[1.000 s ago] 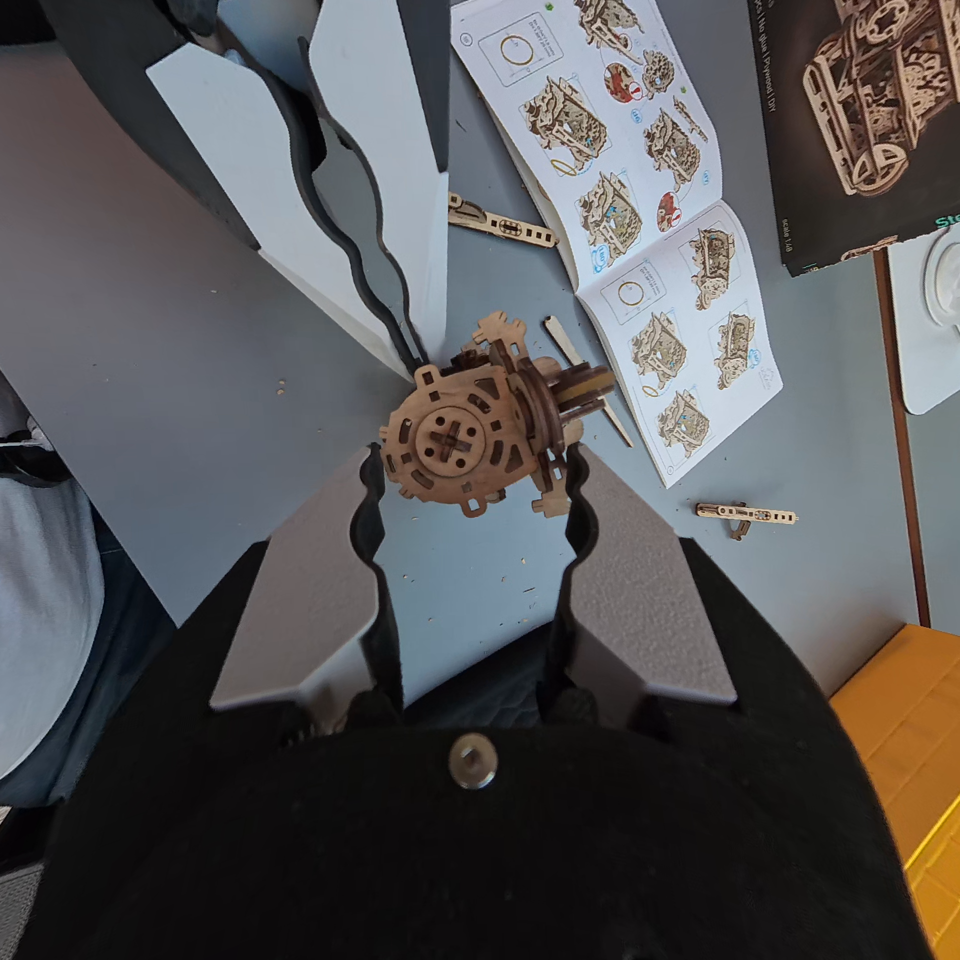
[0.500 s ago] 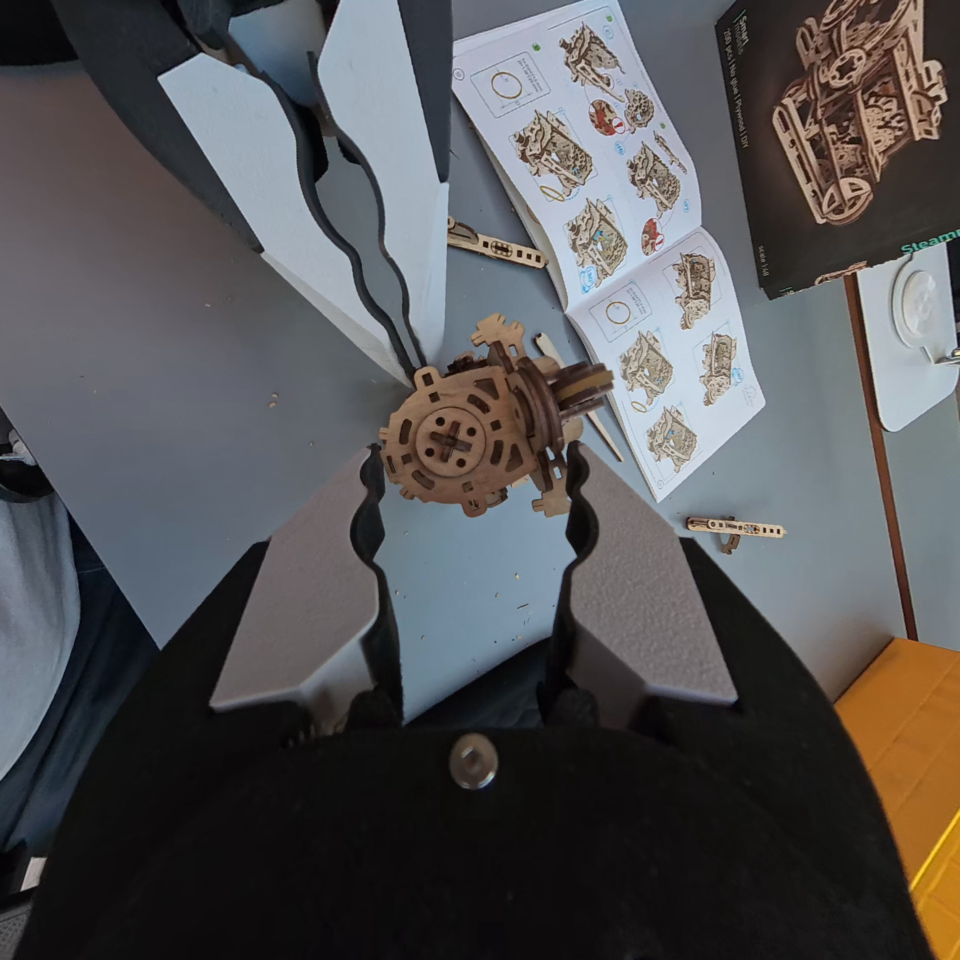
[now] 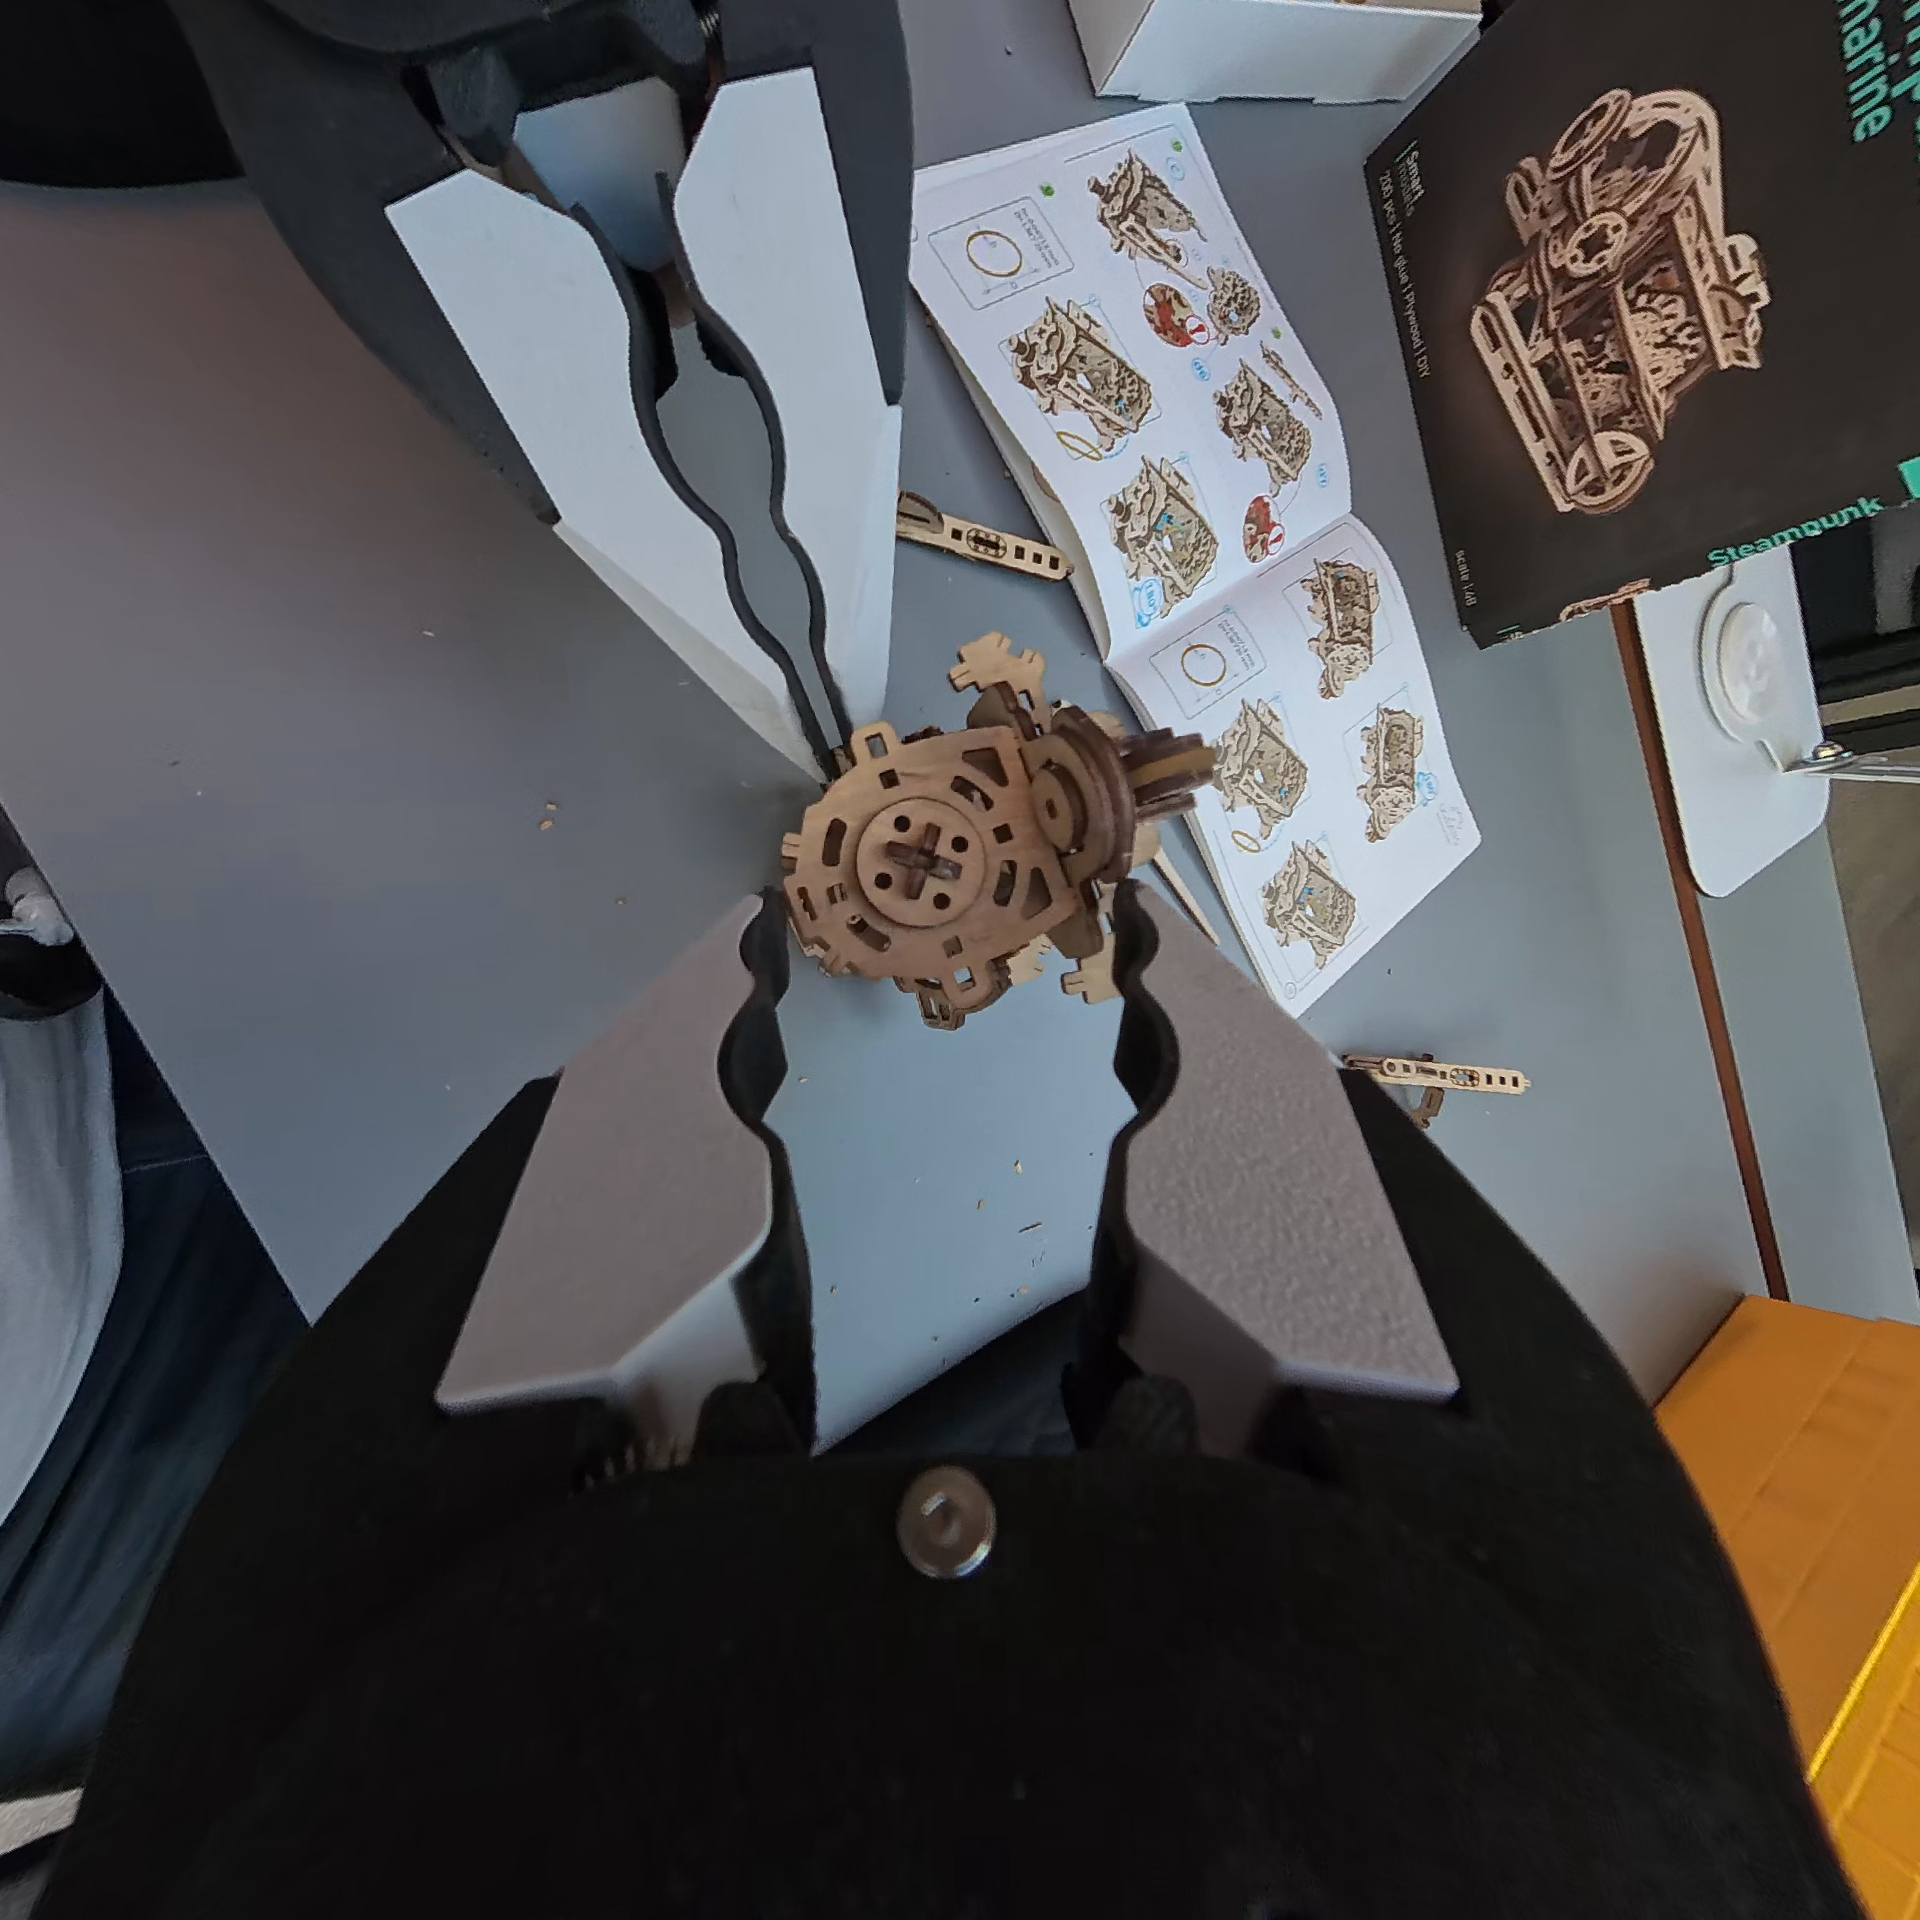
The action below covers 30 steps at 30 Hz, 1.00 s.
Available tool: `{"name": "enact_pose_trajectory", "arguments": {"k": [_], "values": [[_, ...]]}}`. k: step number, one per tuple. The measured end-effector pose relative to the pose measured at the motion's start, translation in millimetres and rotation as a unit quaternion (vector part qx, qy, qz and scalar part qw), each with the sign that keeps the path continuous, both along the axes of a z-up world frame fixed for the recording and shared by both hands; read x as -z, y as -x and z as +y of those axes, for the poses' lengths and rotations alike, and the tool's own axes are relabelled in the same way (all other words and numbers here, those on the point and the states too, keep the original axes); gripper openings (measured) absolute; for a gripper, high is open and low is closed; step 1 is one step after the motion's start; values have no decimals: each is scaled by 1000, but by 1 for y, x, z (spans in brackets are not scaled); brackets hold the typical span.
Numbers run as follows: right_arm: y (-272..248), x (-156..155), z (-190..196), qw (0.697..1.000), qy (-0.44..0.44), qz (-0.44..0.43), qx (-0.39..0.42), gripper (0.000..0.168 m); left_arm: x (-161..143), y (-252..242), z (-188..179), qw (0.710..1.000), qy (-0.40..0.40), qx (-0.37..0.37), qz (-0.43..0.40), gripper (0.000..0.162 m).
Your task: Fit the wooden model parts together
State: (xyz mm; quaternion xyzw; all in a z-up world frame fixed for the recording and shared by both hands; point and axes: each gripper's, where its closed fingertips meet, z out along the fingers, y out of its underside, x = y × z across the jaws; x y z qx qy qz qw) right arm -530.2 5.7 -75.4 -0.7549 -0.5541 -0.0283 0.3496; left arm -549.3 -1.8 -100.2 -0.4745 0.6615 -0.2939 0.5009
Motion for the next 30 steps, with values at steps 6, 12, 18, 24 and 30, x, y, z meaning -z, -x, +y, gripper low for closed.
{"name": "enact_pose_trajectory", "arguments": {"k": [6, 12, 18, 24, 30], "values": [[11, -17, -15, 996, -62, 23, -54, 58, 0, 0, 1, 1000, 7, 0, 0, 0], [21, -14, -25, 978, -173, 17, -116, 43, -1, 0, 2, 1000, 17, -3, -2, 0], [20, 2, -21, 933, -310, -106, -147, 50, -1, -1, 2, 1000, 18, -6, 0, 0], [14, 10, -11, 911, -337, -186, -150, 46, -1, -1, 2, 1000, 21, -6, 0, 0], [11, 11, -1, 881, -368, -260, -140, 43, -1, -1, 2, 1000, 29, -5, 0, 0]]}}
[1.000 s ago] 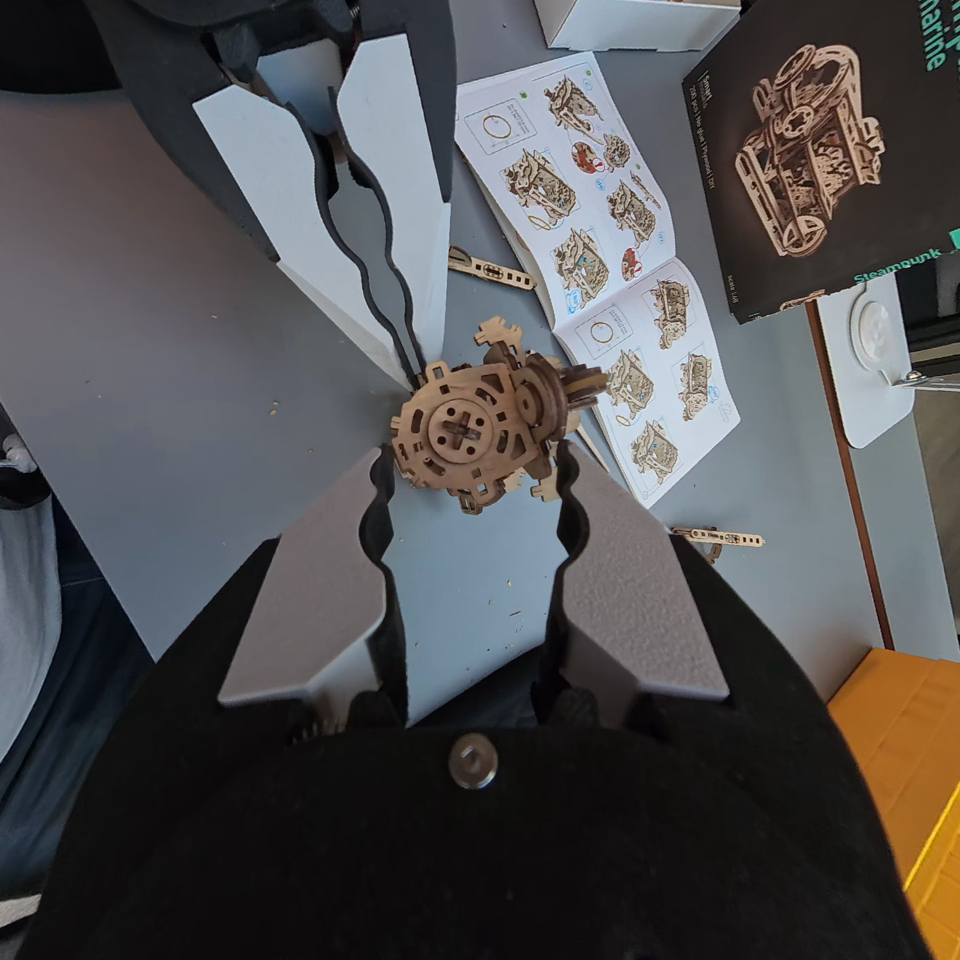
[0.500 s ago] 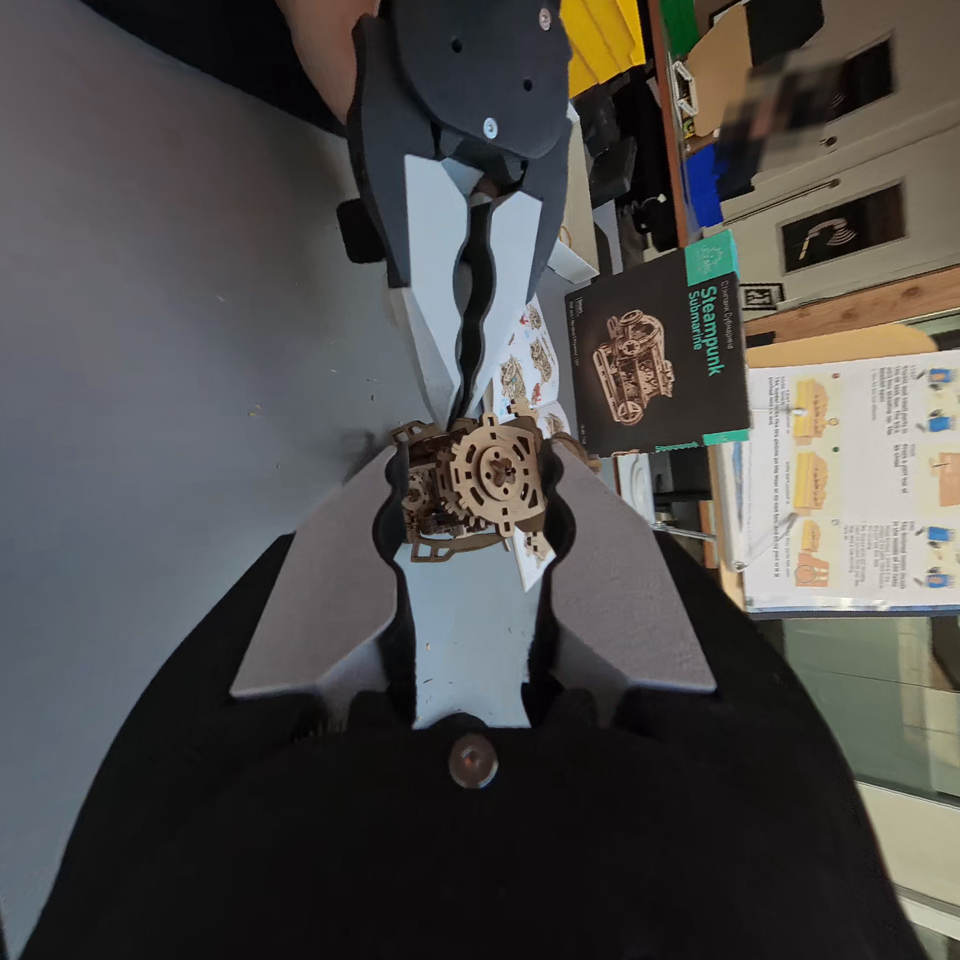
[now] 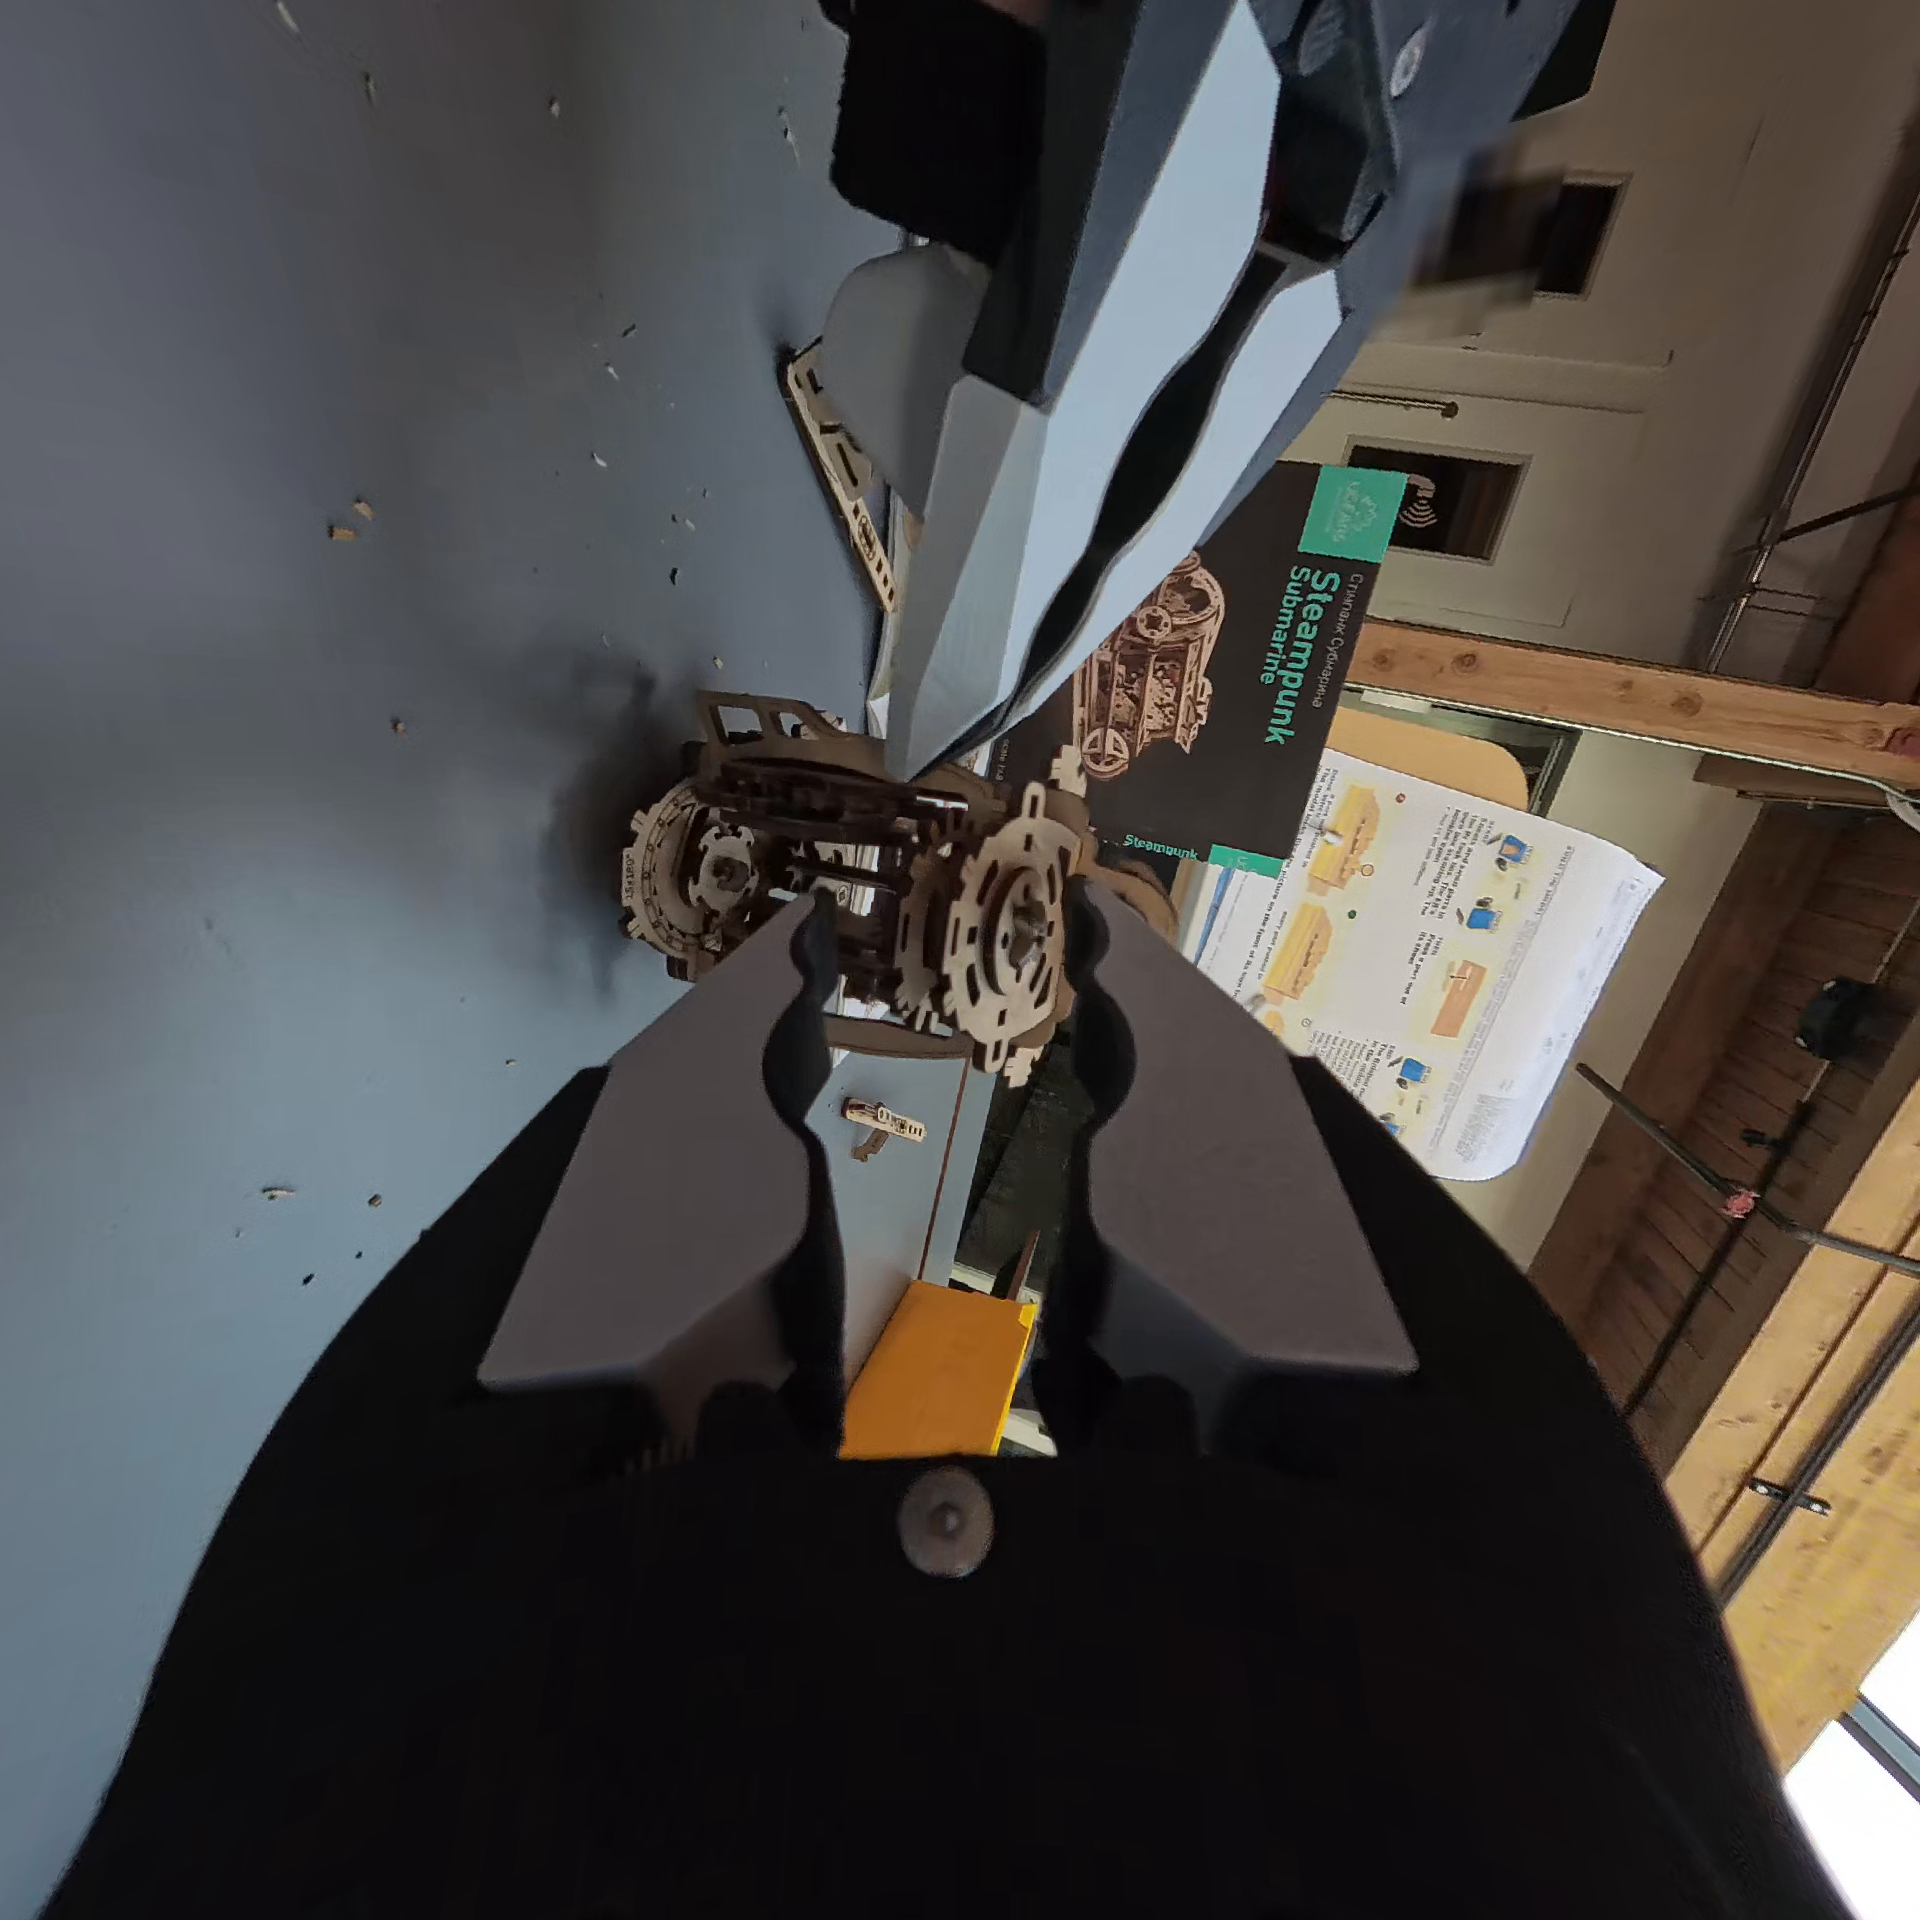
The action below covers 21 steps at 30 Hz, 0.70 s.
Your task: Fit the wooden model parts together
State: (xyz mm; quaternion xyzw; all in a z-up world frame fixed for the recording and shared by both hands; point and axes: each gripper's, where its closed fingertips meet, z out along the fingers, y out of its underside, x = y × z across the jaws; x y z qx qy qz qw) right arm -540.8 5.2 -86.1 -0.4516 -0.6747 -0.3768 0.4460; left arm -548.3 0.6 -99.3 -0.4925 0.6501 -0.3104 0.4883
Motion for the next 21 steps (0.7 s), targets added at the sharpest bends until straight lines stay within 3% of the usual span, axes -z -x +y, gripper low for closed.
{"name": "enact_pose_trajectory", "arguments": {"k": [4, 21], "values": [[-2, -2, 7, 999, -49, -11, 6, 31, 0, 0, 1, 1000, 11, -2, 0, 0], [-3, -1, 8, 996, -74, -48, -17, 30, 1, 1, 3, 1000, 24, -7, -1, 0]]}}
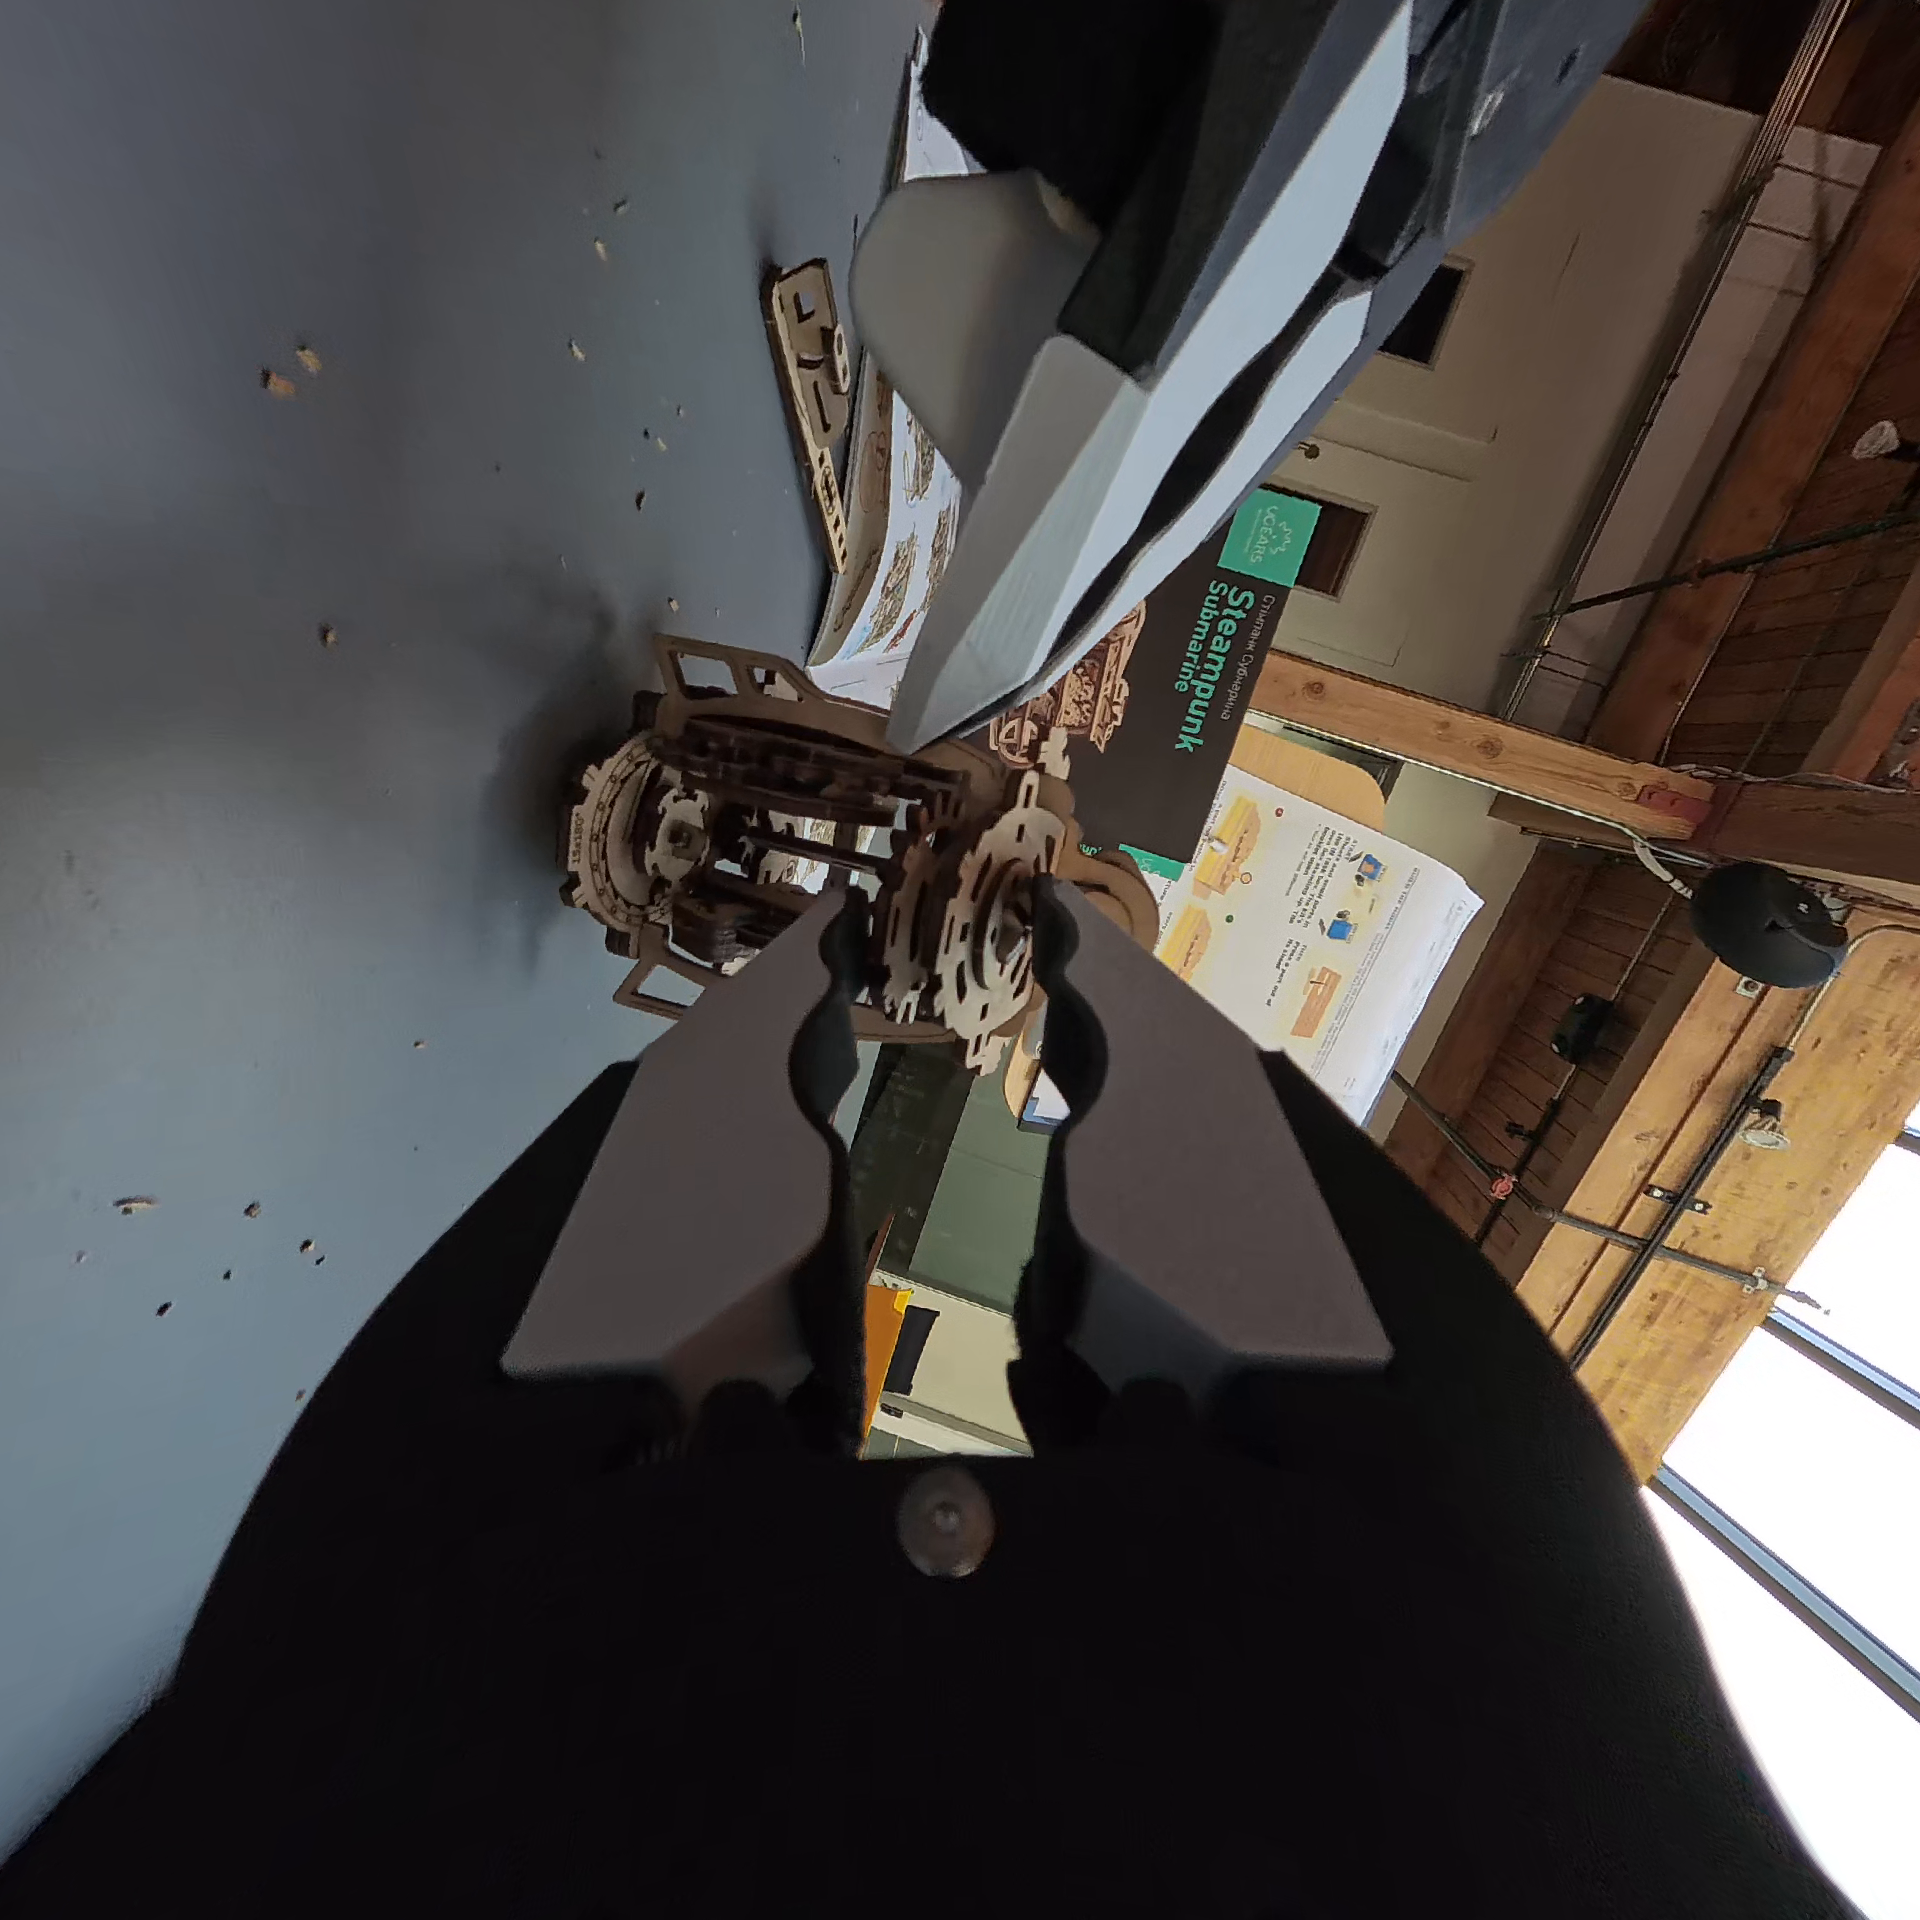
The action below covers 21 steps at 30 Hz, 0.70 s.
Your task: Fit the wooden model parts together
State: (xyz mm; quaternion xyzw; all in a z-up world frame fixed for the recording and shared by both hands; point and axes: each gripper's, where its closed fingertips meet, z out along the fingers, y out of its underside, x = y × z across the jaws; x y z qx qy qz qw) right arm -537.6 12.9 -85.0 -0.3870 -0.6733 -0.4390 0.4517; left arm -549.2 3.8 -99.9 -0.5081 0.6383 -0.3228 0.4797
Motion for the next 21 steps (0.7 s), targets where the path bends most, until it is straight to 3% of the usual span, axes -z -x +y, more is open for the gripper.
{"name": "enact_pose_trajectory", "arguments": {"k": [13, 21], "values": [[-1, -1, 5, 997, 12, -81, 4, 30, -2, -1, 2, 1000, 31, -6, -2, 0], [-1, -1, 5, 998, 15, -61, 1, 30, -7, -2, 1, 1000, 13, -5, -23, 1]]}}
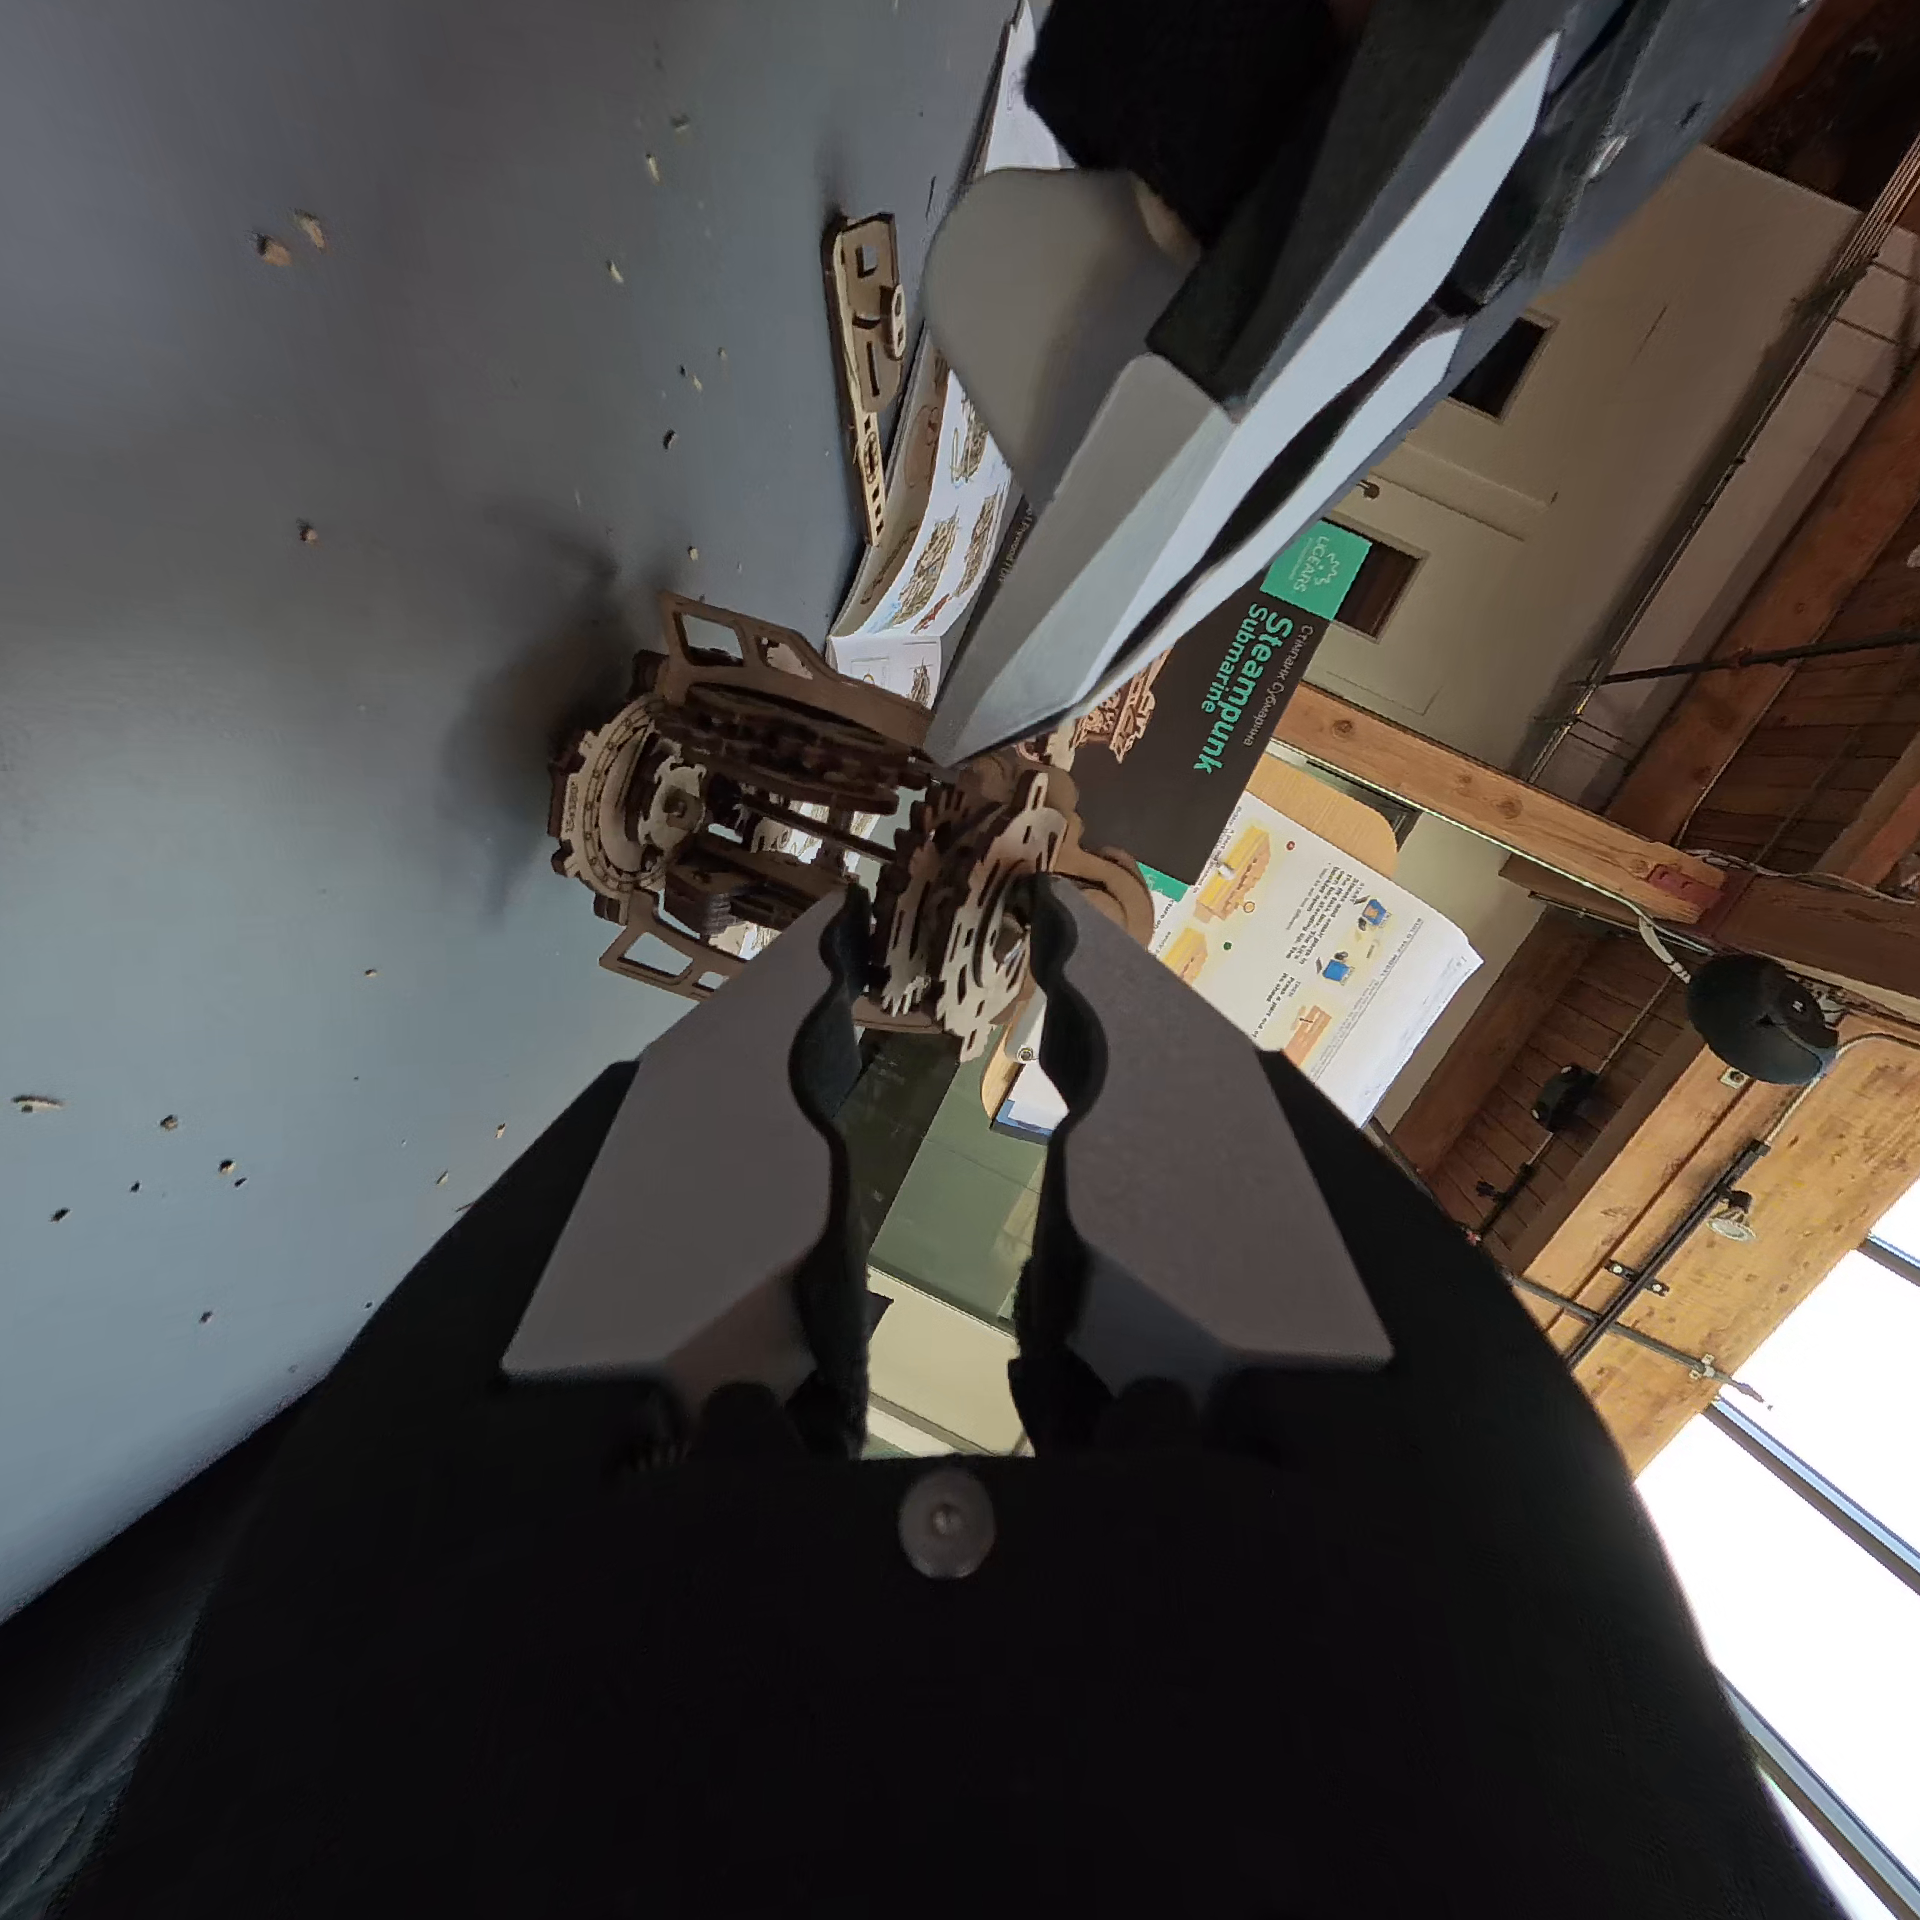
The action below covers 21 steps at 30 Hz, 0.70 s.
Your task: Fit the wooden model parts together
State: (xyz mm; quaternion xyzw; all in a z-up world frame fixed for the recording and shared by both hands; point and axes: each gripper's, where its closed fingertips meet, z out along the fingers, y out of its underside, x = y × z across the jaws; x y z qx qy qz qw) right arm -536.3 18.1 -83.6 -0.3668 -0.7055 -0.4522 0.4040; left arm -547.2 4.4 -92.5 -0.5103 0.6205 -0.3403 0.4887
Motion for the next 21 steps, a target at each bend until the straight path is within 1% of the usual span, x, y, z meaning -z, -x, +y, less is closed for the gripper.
{"name": "enact_pose_trajectory", "arguments": {"k": [2, 6, 16, 21], "values": [[1, 0, 0, 1000, 2, 7, 1, 30, -4, 0, -1, 1000, 0, 0, -11, 0], [1, 1, -1, 1000, 4, 5, -2, 30, -2, -1, 1, 1000, -11, -7, -4, 0], [-1, 1, 0, 1000, 4, 5, 2, 30, 2, -2, 4, 1000, -1, -5, -2, 1], [-3, 1, 1, 1000, -1, 1, 4, 30, 5, -3, 4, 1000, -17, -6, 4, 1]]}}
